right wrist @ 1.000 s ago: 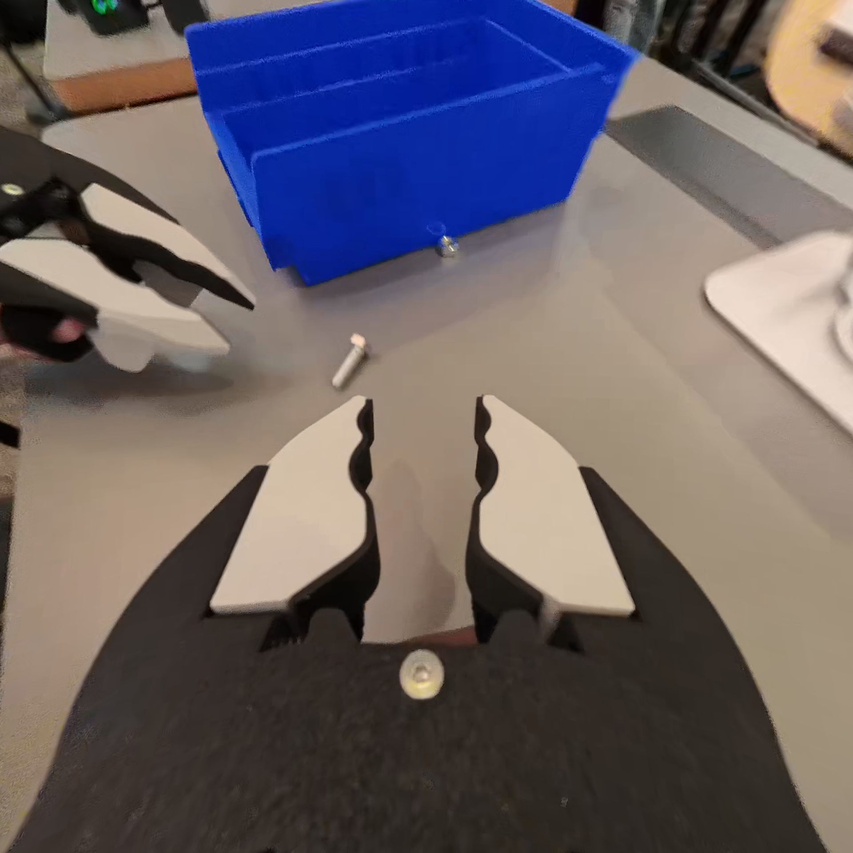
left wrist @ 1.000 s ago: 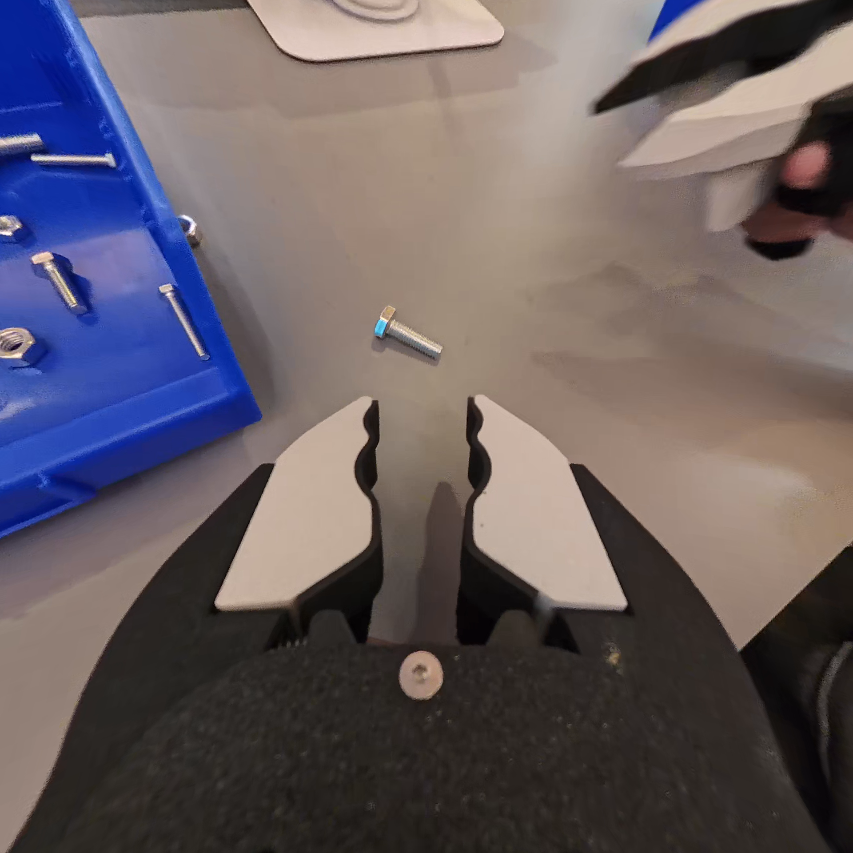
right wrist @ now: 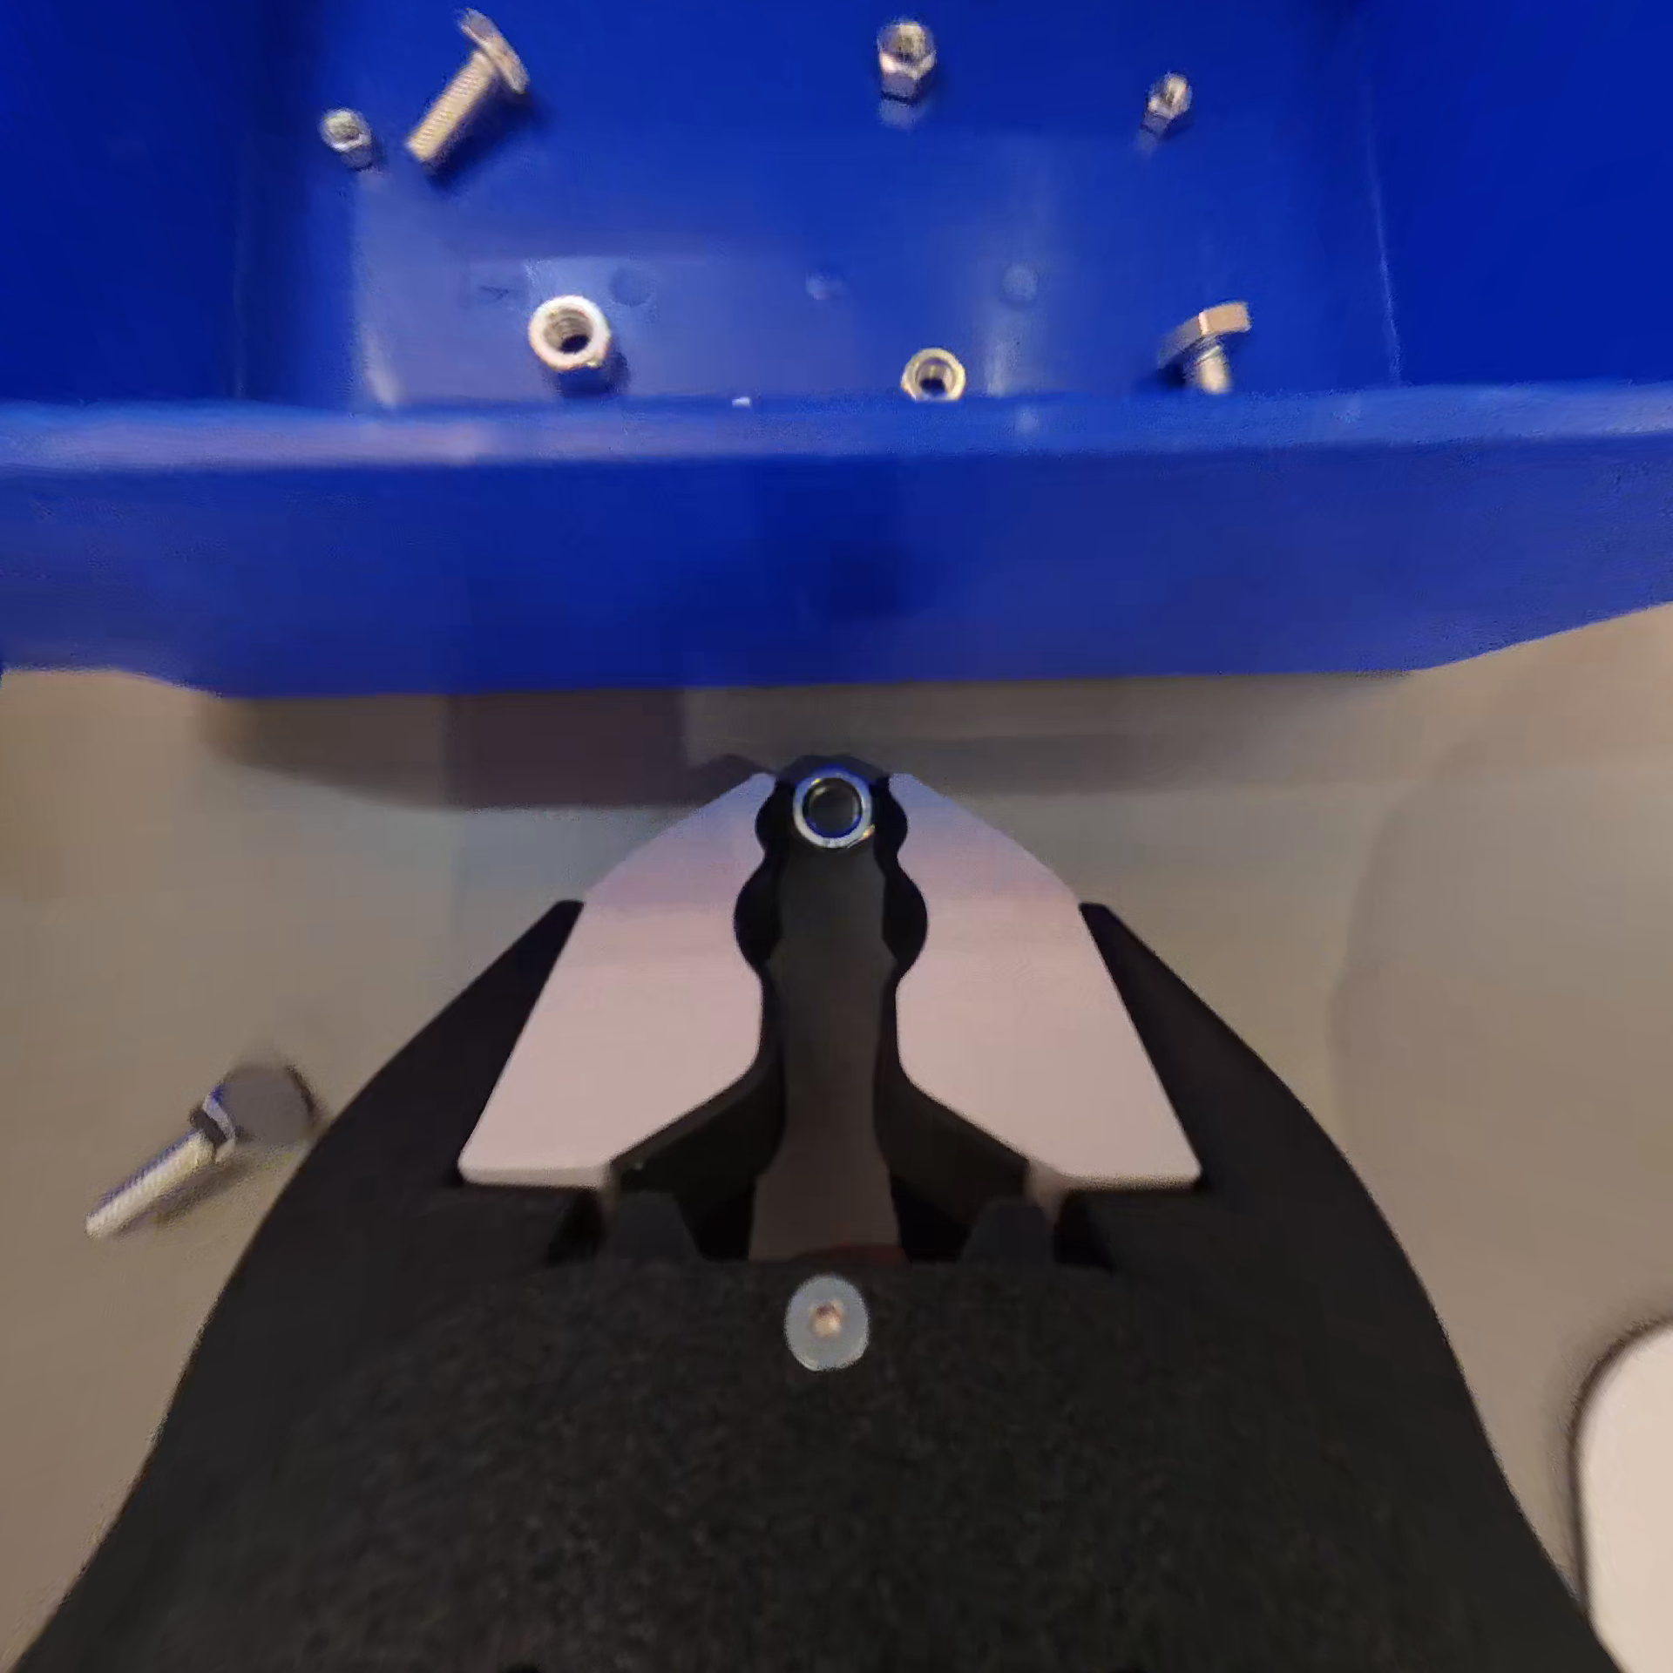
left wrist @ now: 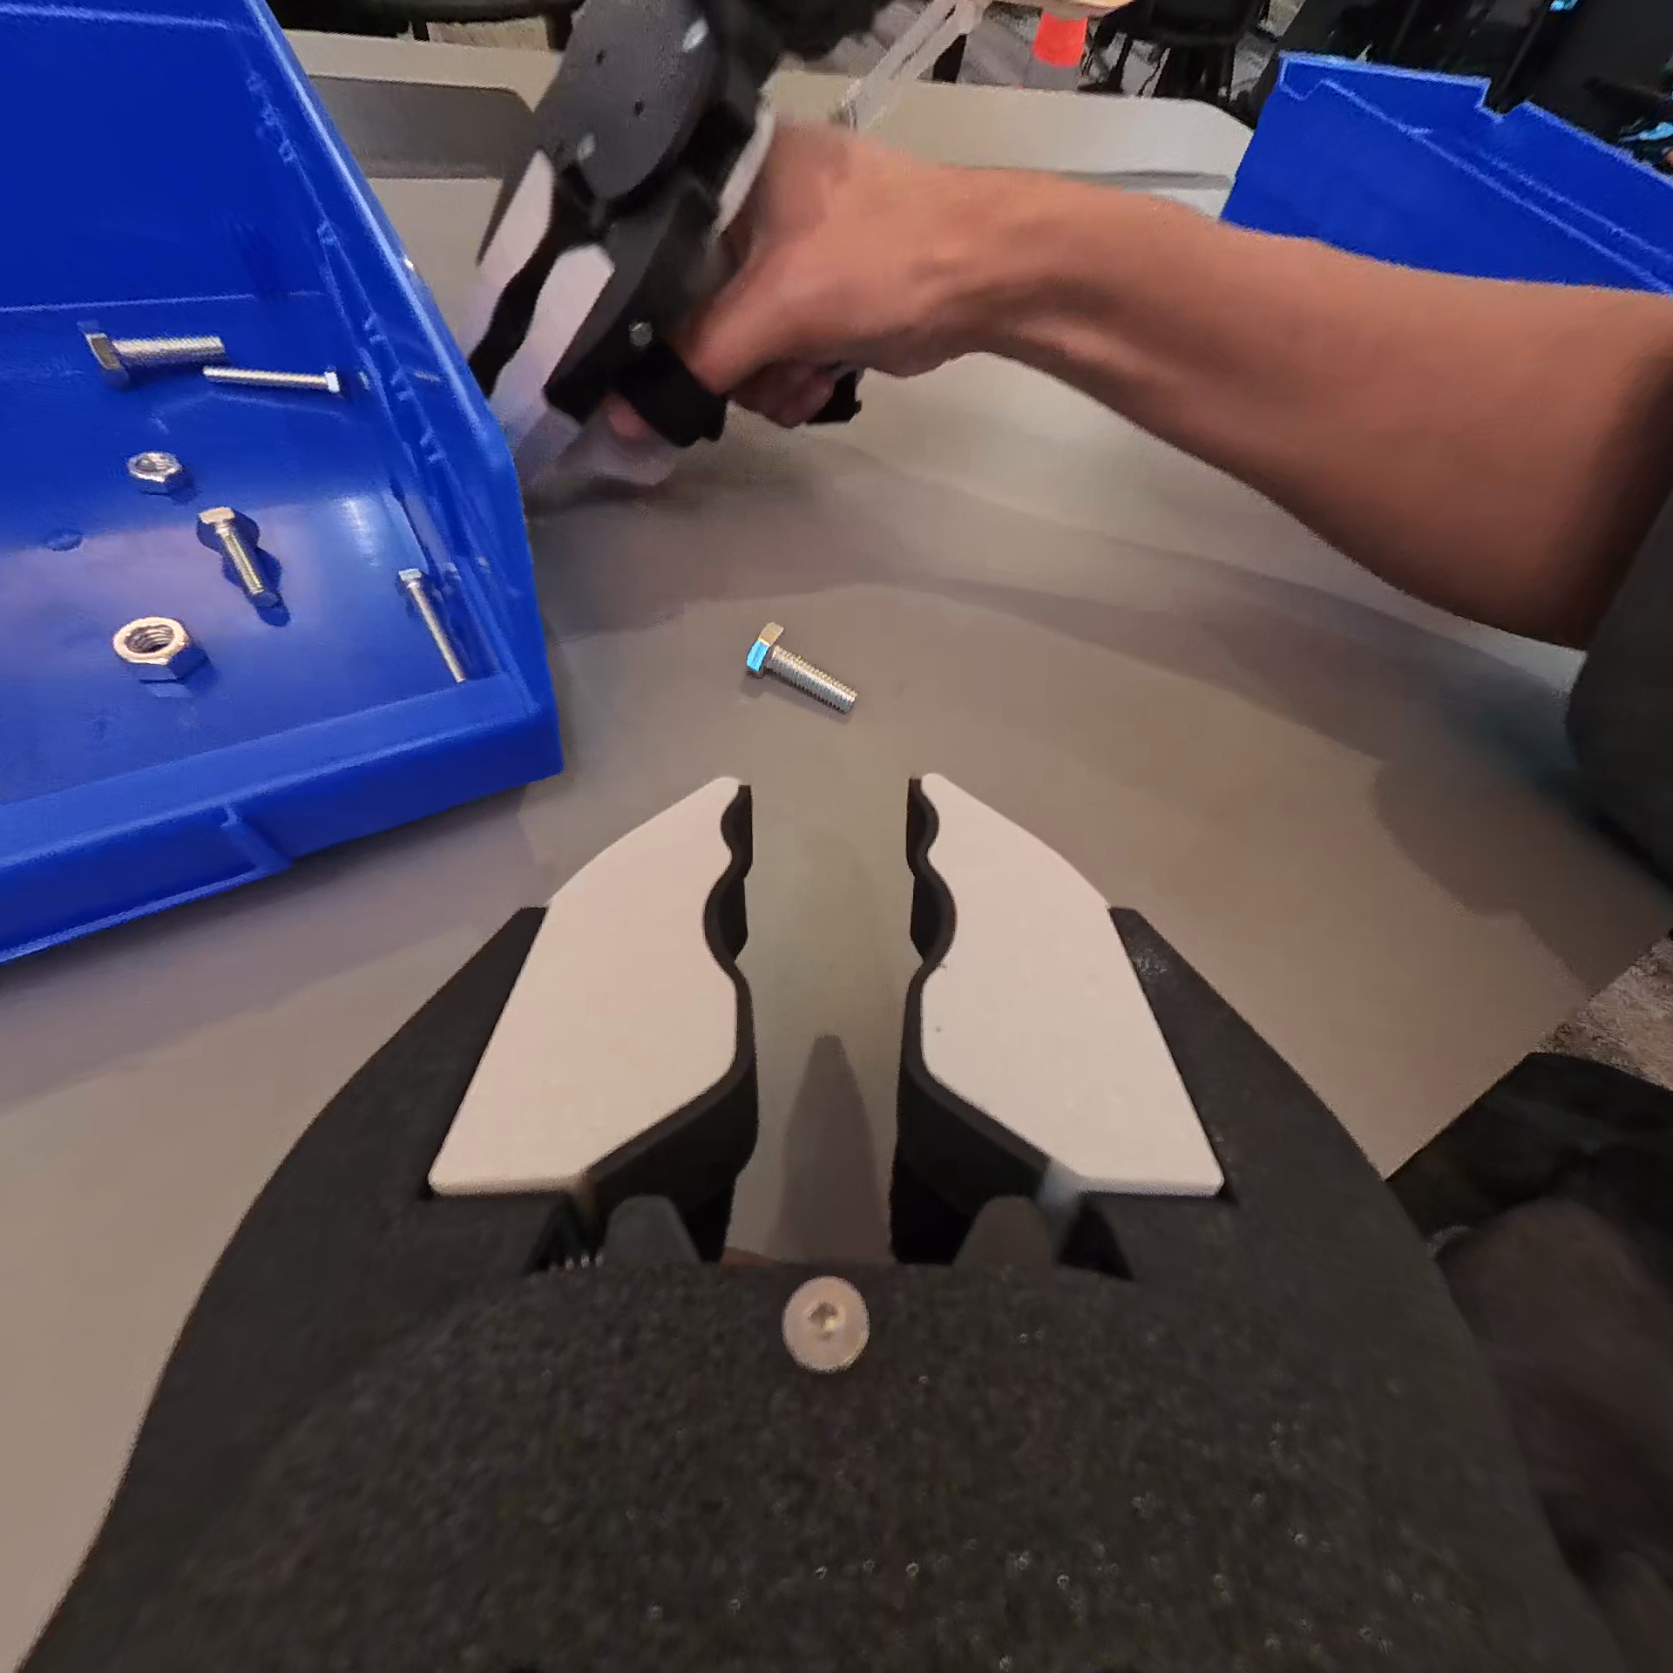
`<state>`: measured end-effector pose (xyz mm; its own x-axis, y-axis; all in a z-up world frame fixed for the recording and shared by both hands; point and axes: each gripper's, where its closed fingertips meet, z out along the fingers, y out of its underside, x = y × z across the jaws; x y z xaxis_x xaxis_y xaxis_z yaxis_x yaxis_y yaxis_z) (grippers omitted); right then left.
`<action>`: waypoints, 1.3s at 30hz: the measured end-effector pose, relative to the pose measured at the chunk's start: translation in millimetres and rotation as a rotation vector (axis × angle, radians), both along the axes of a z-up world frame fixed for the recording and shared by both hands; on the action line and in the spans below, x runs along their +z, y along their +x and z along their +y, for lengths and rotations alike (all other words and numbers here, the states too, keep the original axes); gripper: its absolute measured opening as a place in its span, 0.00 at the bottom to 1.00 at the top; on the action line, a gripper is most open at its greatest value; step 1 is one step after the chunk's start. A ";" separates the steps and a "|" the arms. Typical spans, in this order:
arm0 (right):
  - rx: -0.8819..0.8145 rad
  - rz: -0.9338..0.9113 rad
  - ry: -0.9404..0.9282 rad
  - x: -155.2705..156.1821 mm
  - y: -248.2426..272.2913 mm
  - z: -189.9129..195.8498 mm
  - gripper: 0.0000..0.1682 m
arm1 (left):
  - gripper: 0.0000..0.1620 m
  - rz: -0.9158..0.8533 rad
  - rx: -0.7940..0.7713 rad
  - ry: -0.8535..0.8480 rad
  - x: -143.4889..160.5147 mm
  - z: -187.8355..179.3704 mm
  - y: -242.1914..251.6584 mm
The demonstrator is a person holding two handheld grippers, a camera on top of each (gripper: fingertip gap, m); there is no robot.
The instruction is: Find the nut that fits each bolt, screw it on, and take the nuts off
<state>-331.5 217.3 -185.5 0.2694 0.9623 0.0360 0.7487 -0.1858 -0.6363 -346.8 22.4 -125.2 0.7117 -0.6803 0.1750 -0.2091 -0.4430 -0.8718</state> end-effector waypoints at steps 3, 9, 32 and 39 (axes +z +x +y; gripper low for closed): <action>0.003 0.035 0.076 28.2 26.9 -14.2 0.10 | 0.20 0.020 -0.008 -0.014 -3.7 -0.6 1.4; -0.033 -0.016 0.187 73.0 111.9 -92.3 0.10 | 0.21 0.157 -0.088 -0.098 -11.7 7.4 18.0; -0.265 0.067 0.120 44.2 230.6 -200.1 0.10 | 0.27 0.338 -0.298 -0.202 -59.5 38.2 119.3; -0.264 0.128 0.136 55.4 233.7 -197.1 0.10 | 0.27 0.733 -0.242 0.065 -10.7 47.6 51.8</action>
<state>-97.8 20.2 -130.1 0.5196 0.8474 0.1092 0.5983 -0.2697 -0.7545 -295.0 69.9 -136.0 0.4600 -0.8246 -0.3293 -0.8275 -0.2636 -0.4957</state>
